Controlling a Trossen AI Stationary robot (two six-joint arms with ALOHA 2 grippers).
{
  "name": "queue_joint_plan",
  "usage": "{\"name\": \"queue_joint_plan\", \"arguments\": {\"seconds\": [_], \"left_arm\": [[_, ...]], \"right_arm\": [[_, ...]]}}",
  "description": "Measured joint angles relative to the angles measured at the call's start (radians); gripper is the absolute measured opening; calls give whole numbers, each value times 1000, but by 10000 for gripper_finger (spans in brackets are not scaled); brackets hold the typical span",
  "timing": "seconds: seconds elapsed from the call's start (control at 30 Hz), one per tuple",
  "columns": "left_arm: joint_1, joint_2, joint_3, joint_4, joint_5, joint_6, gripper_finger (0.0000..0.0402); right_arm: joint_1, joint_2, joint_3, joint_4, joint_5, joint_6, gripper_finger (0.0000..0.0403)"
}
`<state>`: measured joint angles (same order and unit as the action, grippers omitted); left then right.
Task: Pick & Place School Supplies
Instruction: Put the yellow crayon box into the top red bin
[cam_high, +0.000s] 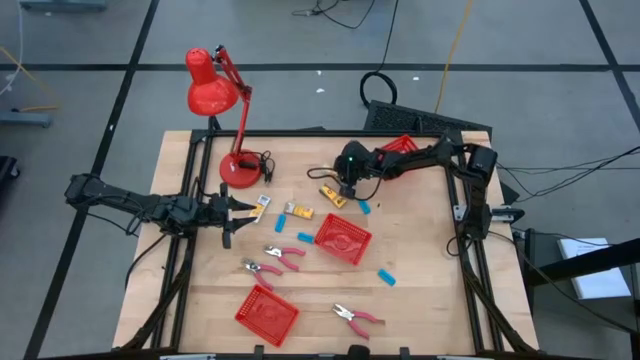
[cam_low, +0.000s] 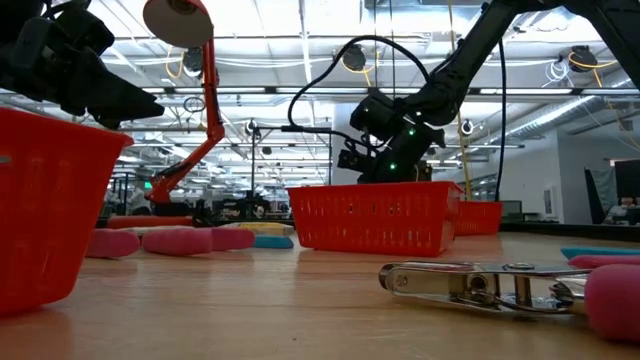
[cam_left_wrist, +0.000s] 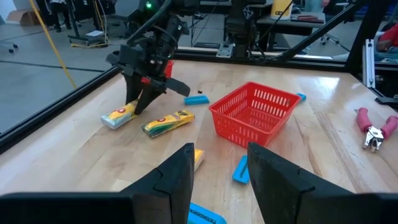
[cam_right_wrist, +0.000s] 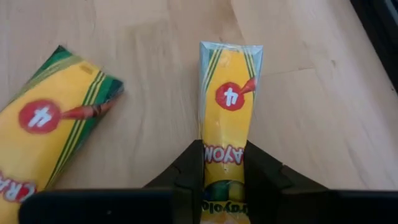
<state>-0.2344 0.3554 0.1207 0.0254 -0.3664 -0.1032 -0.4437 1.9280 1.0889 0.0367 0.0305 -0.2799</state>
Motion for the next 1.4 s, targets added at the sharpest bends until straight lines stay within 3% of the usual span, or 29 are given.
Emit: {"name": "queue_joint_plan", "arguments": {"seconds": [0.43, 0.87, 1.2, 1.4], "left_arm": [[0, 0, 0, 0, 0, 1, 152], [0, 0, 0, -24, 0, -5, 152], [0, 0, 0, -25, 0, -6, 152], [0, 0, 0, -25, 0, -7, 152]], "right_arm": [[47, -154, -2, -48, 102, -41, 67], [35, -321, -2, -294, 243, -55, 67], [-51, -370, -2, -453, 261, -41, 67], [-94, -372, -55, -448, 307, -51, 67]]}}
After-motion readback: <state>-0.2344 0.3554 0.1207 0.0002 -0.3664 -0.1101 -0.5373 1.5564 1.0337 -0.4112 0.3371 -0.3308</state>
